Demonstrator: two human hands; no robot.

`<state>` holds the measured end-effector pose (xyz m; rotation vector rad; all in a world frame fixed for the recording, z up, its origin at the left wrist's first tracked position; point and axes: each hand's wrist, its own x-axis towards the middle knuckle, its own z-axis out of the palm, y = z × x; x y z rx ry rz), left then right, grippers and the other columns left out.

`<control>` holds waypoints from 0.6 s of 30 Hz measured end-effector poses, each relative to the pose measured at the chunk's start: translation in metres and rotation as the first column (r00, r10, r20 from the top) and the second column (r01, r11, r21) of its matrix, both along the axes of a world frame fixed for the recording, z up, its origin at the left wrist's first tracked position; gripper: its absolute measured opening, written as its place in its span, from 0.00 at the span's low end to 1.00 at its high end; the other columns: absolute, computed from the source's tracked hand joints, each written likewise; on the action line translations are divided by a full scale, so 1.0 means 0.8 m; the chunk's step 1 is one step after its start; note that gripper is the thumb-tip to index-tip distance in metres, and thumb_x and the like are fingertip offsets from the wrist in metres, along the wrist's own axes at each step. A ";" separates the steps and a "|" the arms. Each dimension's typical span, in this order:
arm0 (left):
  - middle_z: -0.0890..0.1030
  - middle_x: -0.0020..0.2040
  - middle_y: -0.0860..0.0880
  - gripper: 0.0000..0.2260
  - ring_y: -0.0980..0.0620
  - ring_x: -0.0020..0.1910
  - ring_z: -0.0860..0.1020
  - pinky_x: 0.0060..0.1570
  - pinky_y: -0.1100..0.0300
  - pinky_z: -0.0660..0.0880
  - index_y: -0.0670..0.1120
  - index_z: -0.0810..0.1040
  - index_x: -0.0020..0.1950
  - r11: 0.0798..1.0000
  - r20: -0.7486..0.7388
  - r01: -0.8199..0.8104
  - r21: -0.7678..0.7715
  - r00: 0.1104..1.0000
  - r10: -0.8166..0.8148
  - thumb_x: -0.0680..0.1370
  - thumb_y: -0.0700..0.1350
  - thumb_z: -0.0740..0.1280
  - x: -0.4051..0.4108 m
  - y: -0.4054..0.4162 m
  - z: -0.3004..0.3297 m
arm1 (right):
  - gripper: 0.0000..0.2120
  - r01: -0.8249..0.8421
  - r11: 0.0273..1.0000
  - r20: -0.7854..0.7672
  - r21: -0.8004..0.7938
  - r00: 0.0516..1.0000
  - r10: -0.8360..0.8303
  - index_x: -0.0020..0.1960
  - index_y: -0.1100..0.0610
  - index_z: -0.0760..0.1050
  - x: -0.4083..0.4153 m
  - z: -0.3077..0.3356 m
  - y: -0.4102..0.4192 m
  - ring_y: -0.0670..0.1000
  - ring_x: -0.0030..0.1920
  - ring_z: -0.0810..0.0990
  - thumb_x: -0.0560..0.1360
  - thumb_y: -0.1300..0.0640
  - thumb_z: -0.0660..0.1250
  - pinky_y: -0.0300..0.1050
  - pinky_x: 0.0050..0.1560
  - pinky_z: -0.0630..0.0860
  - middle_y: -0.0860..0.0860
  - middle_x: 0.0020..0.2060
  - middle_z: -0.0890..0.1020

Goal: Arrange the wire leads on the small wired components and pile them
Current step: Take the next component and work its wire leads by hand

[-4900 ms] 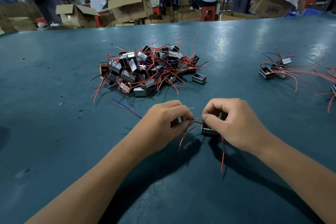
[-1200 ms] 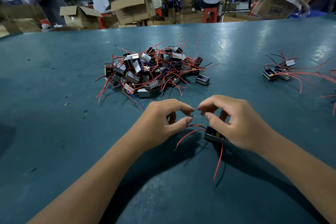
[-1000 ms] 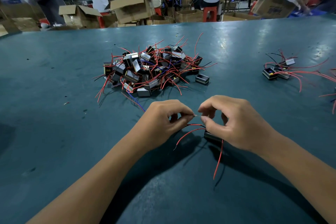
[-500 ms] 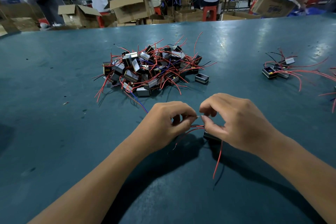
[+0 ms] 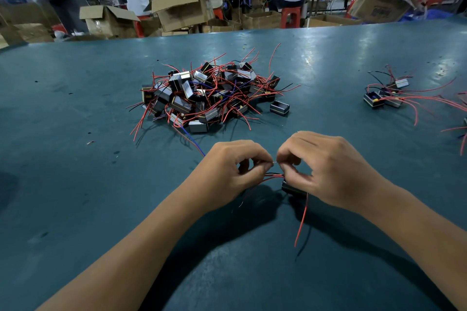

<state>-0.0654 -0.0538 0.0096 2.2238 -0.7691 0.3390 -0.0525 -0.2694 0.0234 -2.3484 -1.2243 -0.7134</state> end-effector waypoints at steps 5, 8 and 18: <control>0.81 0.39 0.50 0.09 0.45 0.37 0.77 0.39 0.53 0.72 0.47 0.83 0.46 0.990 -0.279 -0.019 -0.137 0.960 -0.020 0.79 0.49 0.67 0.000 -0.006 0.003 | 0.09 -0.016 0.996 0.156 -0.083 0.987 0.028 0.42 0.60 0.78 0.000 0.005 0.003 0.54 0.34 0.74 0.78 0.61 0.63 0.51 0.29 0.73 0.51 0.34 0.76; 0.79 0.35 0.51 0.09 0.50 0.34 0.72 0.37 0.54 0.67 0.50 0.82 0.41 0.968 -0.405 -0.010 -0.250 0.910 -0.096 0.80 0.46 0.67 0.001 -0.007 0.007 | 0.10 -0.015 0.994 0.241 -0.111 0.970 0.041 0.41 0.60 0.79 0.002 0.010 0.005 0.55 0.34 0.74 0.79 0.62 0.62 0.50 0.30 0.73 0.52 0.34 0.77; 0.76 0.37 0.54 0.04 0.58 0.35 0.72 0.37 0.65 0.67 0.43 0.81 0.40 0.995 -0.054 -0.035 -0.089 0.998 0.030 0.75 0.37 0.69 -0.004 -0.019 0.002 | 0.04 0.292 0.937 -0.622 0.190 0.774 -0.115 0.34 0.52 0.77 -0.009 0.006 0.020 0.45 0.26 0.71 0.66 0.52 0.68 0.40 0.28 0.70 0.45 0.26 0.77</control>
